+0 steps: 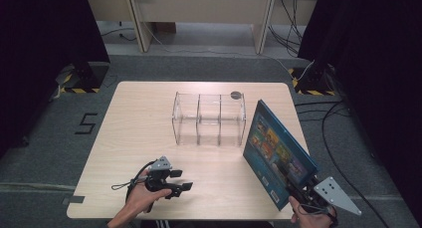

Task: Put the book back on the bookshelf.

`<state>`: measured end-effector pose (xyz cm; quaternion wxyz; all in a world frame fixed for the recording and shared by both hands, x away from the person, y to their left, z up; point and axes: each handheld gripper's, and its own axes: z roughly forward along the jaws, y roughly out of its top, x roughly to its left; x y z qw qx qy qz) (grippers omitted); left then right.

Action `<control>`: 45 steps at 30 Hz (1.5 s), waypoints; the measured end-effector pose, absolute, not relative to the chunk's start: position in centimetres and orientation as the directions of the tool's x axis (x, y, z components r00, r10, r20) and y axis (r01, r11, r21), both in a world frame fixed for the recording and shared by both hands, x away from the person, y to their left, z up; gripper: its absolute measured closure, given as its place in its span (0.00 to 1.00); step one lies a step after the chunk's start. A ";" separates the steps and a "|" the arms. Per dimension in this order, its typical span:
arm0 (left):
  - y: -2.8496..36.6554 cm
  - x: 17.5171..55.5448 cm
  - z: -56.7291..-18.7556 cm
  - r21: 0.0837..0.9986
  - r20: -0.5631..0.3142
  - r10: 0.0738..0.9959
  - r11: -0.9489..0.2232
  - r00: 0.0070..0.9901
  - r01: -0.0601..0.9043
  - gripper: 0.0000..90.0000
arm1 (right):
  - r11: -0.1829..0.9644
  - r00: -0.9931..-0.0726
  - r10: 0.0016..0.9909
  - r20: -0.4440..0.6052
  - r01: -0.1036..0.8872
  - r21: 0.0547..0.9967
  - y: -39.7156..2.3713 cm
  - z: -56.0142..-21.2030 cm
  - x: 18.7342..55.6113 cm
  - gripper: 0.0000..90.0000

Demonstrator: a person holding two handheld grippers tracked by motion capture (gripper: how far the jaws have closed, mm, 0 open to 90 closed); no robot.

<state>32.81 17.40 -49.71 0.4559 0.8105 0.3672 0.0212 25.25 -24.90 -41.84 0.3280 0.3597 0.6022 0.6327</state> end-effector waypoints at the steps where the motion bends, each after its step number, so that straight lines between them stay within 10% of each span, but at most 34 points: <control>1: 17.4 32.8 -49.7 0.754 -0.302 0.615 -0.314 0.729 0.577 0.35 | -0.059 -0.529 0.847 0.055 0.009 0.998 -24.9 -41.8 25.3 0.81; 45: 17.0 32.9 -50.5 0.721 -0.246 0.610 -0.404 0.753 0.563 0.34 | -0.136 -0.552 0.825 0.119 0.010 0.991 -24.8 -39.9 28.9 0.92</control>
